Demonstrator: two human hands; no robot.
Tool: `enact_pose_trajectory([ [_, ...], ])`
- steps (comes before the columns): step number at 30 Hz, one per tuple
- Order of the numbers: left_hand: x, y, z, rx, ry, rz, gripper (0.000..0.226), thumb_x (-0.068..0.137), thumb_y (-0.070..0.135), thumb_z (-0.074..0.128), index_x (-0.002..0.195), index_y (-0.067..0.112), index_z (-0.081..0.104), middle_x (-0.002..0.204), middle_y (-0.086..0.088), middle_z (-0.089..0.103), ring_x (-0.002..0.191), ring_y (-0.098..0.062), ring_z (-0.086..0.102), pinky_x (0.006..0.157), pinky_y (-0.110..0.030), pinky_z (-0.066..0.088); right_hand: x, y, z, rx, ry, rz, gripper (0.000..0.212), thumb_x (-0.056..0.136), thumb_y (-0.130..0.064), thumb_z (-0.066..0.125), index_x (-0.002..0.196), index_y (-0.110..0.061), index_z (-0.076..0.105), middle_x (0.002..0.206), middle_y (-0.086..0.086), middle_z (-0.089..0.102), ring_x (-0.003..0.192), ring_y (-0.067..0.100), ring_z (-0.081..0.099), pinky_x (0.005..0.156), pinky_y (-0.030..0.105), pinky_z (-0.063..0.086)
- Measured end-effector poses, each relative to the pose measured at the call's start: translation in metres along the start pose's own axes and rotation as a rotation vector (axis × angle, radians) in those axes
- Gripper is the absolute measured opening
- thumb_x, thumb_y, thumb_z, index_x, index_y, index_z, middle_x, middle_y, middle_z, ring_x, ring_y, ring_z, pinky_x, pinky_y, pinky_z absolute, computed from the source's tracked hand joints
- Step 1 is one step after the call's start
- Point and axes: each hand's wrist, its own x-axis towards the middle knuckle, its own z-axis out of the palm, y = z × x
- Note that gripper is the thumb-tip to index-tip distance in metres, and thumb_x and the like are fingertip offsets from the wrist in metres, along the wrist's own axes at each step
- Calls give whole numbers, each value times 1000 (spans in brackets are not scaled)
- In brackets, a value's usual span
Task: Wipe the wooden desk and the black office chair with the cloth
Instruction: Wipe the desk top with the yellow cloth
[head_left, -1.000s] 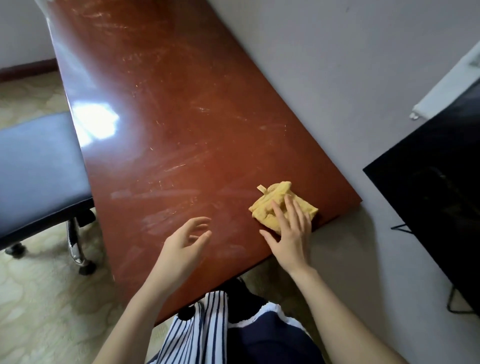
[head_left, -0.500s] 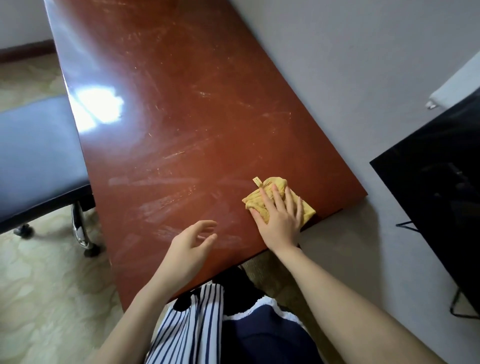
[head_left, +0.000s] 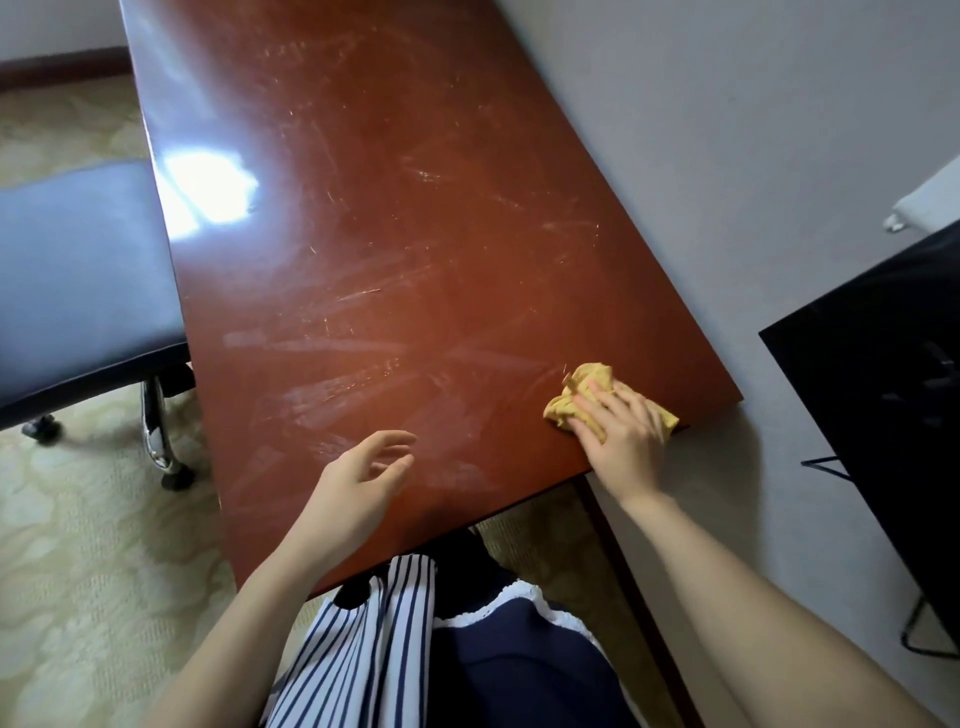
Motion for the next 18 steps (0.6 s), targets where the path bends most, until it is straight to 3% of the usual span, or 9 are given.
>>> enact_pose_trajectory([
  [3, -3, -7, -3, -19, 27, -8, 19, 95, 16, 55, 107, 29, 60, 102, 16, 63, 95, 0, 59, 76, -13, 42, 36, 10, -3, -9, -20, 157, 27, 84, -33, 67, 108, -20, 73, 122, 3, 65, 119, 29, 53, 99, 42, 34],
  [8, -9, -18, -5, -28, 60, -38, 21, 94, 15, 56, 101, 35, 60, 103, 15, 64, 96, -5, 60, 84, -24, 45, 71, -29, 11, -48, -65, 367, 38, 94, -39, 54, 128, -23, 60, 142, 2, 49, 139, 27, 30, 114, 44, 15],
  [13, -15, -30, -9, 47, 253, -65, 33, 89, 11, 63, 121, 20, 59, 124, -1, 57, 114, -17, 49, 100, -32, 35, 45, -83, 30, -19, -156, 125, 38, 94, -39, 52, 129, -27, 58, 143, 5, 48, 140, 31, 29, 115, 51, 8],
  [16, -15, -44, -16, 174, 446, -189, 61, 83, 19, 72, 138, 17, 45, 144, -12, 39, 135, -31, 30, 112, -47, 22, 14, -105, 33, 40, -199, -68, 39, 92, -42, 47, 123, -25, 63, 137, 5, 54, 135, 32, 38, 113, 54, 14],
  [18, -15, -52, -18, 215, 496, -324, 86, 78, 30, 76, 148, 16, 28, 155, -15, 20, 143, -32, 15, 115, -51, 12, -6, -108, 31, 78, -237, -193, 40, 91, -43, 45, 120, -25, 66, 133, 3, 58, 132, 30, 44, 112, 54, 21],
])
